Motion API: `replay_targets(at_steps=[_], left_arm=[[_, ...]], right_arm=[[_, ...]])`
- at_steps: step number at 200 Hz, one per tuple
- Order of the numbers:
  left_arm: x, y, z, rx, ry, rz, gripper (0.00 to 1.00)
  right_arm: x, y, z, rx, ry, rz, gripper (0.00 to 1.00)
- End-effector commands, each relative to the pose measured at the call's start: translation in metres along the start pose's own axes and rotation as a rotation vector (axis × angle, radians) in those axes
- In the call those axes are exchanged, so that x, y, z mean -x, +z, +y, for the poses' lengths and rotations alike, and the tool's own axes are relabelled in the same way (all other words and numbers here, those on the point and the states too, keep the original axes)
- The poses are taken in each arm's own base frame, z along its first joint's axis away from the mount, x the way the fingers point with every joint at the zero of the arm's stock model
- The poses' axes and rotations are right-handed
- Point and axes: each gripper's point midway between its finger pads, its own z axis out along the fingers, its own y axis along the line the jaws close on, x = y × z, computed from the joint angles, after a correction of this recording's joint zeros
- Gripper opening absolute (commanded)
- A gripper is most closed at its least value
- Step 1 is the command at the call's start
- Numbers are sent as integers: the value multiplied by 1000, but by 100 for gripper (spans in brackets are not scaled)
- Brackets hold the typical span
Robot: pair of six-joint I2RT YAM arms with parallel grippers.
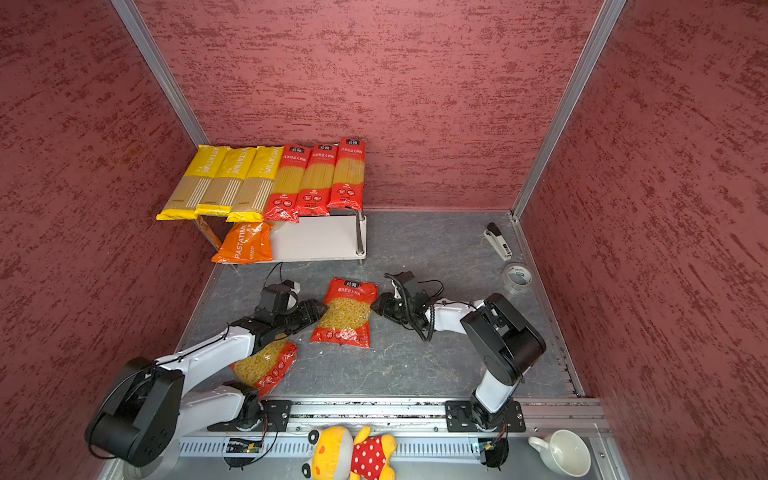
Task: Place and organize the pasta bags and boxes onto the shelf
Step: 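Lower both grippers onto the red fusilli bag farther from the robot, then grasp the red fusilli bag at its two ends with both grippers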
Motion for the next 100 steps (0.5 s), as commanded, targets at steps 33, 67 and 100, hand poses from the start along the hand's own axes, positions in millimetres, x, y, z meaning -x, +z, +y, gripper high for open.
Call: replay_targets(at_steps=[33,67,100], left_arm=[[14,17,-25,-89,67,-16,76],[4,30,-37,-124,78,23,73],[0,23,-61,-202,71,15,67]], right_arm=[[5,14,33,60,-14,-26,58],[8,26,53,91,-36,-12,58],[6,29,77,146,-65,10,56]])
